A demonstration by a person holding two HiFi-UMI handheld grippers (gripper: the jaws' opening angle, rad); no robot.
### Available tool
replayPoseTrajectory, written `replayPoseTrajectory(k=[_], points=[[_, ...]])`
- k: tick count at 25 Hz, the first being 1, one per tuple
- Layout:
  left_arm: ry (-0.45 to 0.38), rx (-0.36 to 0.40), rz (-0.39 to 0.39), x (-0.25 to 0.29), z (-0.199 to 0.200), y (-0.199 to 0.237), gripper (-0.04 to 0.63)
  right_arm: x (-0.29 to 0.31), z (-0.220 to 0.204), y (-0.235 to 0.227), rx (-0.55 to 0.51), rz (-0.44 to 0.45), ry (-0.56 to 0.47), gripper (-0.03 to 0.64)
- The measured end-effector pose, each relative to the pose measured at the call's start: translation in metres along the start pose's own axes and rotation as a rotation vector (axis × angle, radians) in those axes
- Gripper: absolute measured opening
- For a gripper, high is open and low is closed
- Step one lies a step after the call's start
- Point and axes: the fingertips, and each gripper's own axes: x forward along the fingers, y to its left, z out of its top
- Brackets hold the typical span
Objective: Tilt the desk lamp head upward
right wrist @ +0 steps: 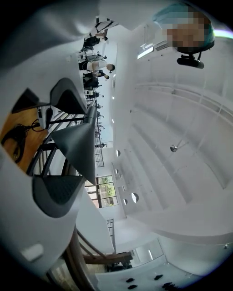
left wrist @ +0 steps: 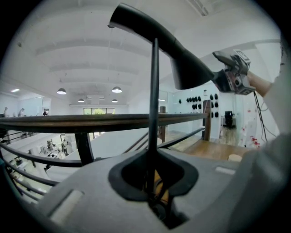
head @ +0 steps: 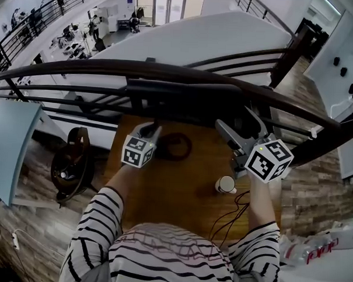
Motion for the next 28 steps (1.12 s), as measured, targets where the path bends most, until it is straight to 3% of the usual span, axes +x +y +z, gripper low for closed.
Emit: replayPoseTrajectory(k=[19, 28], points=[[-0.003, -0.001, 0.025, -0.003, -0.001, -0.001, 0.049, 0.003, 0.065, 0.031, -0.17, 0.024, -0.027, 0.42], [-0.002, -0.007, 0.034, -0.008, -0.002, 0.0, 0.048, 0.003, 0.068, 0.041, -0.186, 0.024, -0.033, 0.422]])
